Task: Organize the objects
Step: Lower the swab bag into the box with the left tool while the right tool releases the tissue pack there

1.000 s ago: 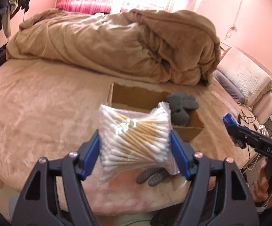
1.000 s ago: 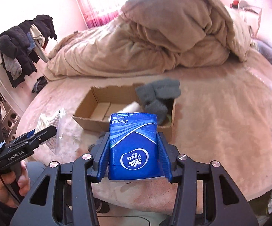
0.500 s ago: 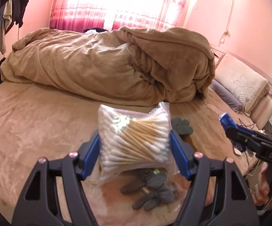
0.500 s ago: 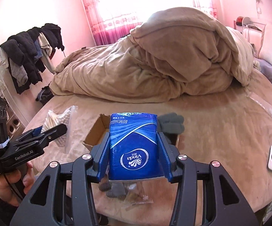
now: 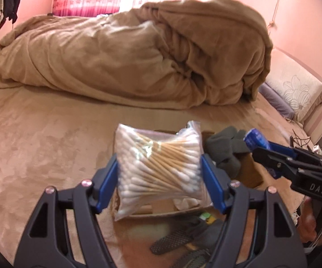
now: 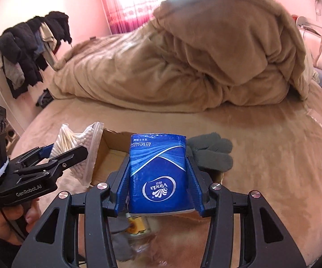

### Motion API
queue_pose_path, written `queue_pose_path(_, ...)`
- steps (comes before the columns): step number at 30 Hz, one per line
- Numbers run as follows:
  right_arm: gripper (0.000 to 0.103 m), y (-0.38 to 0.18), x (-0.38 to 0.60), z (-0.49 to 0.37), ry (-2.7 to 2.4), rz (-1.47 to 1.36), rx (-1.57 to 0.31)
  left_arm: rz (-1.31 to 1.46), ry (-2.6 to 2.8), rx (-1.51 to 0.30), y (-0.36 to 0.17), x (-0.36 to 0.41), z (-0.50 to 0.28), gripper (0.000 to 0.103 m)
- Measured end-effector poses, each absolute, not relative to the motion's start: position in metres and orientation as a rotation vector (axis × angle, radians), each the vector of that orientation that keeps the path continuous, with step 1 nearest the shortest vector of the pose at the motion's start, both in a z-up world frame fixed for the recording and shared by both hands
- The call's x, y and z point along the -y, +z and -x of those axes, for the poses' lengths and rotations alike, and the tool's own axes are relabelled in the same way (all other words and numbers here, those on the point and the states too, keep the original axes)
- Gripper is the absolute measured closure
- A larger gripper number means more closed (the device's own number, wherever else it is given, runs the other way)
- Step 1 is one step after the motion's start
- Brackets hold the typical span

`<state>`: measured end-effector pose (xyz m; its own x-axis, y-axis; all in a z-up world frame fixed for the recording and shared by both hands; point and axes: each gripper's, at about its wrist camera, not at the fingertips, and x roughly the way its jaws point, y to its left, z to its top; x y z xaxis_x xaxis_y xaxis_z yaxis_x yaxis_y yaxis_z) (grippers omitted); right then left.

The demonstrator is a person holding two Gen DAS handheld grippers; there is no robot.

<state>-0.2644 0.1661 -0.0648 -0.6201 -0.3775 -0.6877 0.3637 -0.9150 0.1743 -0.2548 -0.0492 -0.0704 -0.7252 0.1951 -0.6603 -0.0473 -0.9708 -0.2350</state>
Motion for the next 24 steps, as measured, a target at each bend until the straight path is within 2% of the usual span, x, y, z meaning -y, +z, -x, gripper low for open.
queue_pose_path(8,0.051,-0.102,-0.165,0.286,-2.508,-1.162,0.025,1.149,2.74,0.303,-0.095,0.045,0.272,0.03)
queue_pose_path(14,0.045,-0.12,-0.164,0.29,-2.505,-1.237,-0.005,1.209,2.741,0.265,-0.102,0.037,0.272,0.019)
queue_pose_path(24,0.044,-0.091,-0.172,0.26,-2.542,-1.172,0.007,1.129,2.813,0.289,-0.063,0.047,0.225,0.012)
